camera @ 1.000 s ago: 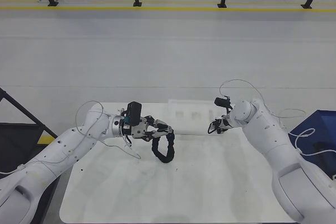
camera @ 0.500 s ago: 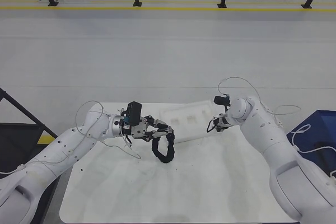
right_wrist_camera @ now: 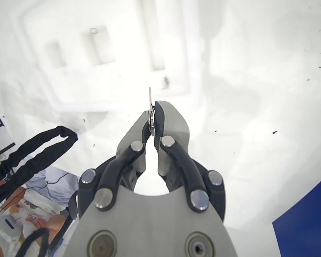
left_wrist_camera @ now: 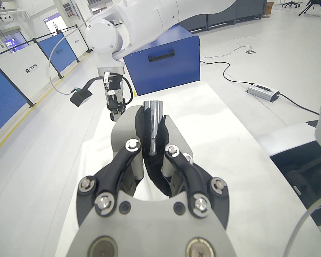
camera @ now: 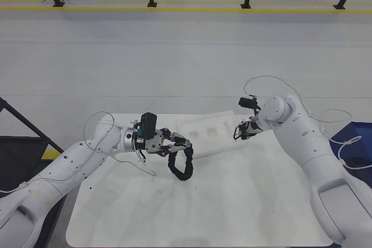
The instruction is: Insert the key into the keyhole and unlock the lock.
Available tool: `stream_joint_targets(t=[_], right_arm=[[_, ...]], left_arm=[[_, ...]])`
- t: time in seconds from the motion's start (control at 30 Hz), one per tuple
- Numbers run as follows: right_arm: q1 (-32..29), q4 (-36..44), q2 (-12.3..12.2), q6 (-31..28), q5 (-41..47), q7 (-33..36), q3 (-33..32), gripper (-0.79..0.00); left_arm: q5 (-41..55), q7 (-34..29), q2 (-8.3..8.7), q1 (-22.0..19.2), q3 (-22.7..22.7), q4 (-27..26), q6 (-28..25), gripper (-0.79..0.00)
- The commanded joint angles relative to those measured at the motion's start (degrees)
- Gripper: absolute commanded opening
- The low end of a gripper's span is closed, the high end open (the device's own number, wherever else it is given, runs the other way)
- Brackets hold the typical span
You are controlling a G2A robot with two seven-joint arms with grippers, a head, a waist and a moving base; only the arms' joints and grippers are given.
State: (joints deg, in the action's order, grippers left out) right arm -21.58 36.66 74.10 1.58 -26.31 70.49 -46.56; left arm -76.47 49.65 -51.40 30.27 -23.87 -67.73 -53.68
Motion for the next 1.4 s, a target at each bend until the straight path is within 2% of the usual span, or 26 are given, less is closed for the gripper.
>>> stream_joint_targets(t=[0.0,0.13,0.37,0.6,0.87,1.37], right_arm=[[-1.8,5.6,-1.5,0.5,-0.2,2.6,-2.0,-0.785],[-7.6,20.8,-4.9,3.3,-1.8,8.6,-7.1,-0.785],[-22.5,51.7,-10.4,8.5,-7.5,17.3,-19.0,-0.785],[-33.0,68.8,-13.3,8.5,-5.9,17.5,-27.6,-0.785],[-40.1,78.9,-15.1,8.7,-1.9,16.7,-35.4,-0.785],[-40.3,79.1,-15.1,8.6,-1.8,16.5,-35.7,-0.785]], left_arm=[[0.0,0.0,0.00,0.0,0.0,0.0,0.0,-0.785],[0.0,0.0,0.00,0.0,0.0,0.0,0.0,-0.785],[0.0,0.0,0.00,0.0,0.0,0.0,0.0,-0.785],[0.0,0.0,0.00,0.0,0.0,0.0,0.0,-0.785],[0.0,0.0,0.00,0.0,0.0,0.0,0.0,-0.785],[0.0,0.0,0.00,0.0,0.0,0.0,0.0,-0.785]])
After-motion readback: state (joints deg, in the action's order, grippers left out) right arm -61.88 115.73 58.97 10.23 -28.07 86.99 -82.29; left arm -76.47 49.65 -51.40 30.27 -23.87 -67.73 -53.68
